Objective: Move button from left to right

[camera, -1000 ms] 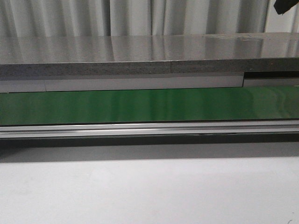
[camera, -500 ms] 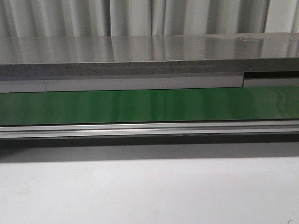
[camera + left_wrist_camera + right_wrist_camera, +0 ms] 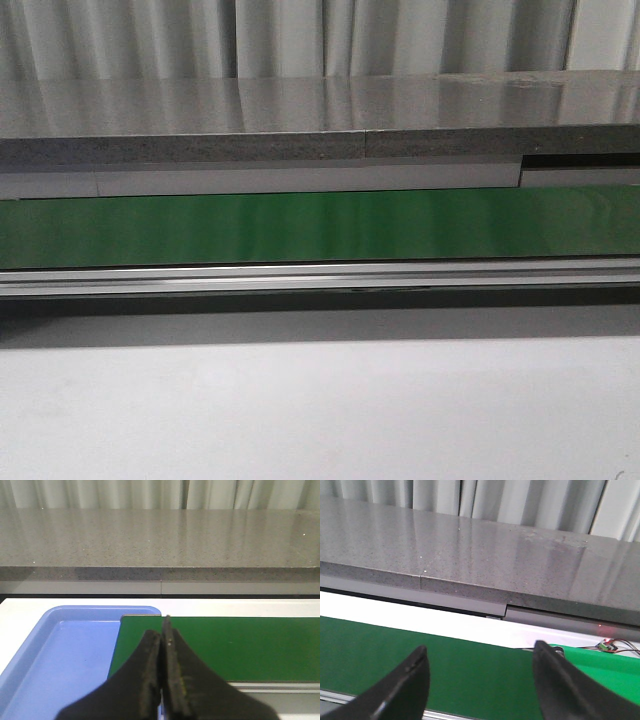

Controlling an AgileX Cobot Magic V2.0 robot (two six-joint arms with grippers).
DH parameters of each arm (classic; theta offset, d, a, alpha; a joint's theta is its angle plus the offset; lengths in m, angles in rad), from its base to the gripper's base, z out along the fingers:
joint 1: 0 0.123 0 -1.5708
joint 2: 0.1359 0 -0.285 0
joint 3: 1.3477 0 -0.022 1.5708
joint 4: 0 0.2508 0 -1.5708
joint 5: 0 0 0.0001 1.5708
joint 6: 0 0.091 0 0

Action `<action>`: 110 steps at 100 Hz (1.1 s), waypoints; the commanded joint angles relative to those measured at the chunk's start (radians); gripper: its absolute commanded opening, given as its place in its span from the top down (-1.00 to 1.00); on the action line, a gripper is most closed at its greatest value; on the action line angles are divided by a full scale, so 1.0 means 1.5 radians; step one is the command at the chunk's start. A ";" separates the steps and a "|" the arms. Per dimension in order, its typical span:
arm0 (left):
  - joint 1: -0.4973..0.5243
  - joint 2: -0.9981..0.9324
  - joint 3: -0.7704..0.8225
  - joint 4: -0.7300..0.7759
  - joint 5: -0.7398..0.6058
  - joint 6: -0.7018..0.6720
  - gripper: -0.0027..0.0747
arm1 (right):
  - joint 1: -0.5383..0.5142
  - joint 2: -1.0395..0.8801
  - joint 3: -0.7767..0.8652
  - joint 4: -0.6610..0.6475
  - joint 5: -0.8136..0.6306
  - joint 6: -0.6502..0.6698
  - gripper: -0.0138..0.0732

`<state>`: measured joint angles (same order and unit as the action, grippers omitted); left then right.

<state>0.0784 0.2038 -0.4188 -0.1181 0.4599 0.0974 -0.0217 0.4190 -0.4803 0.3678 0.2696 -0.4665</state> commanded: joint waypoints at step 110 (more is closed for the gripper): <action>-0.005 0.007 -0.018 -0.010 -0.052 -0.002 0.98 | 0.000 -0.007 -0.016 0.007 -0.001 -0.001 0.84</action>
<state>0.0784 0.2038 -0.4188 -0.1181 0.4599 0.0974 -0.0217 0.4056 -0.4784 0.3678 0.3274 -0.4665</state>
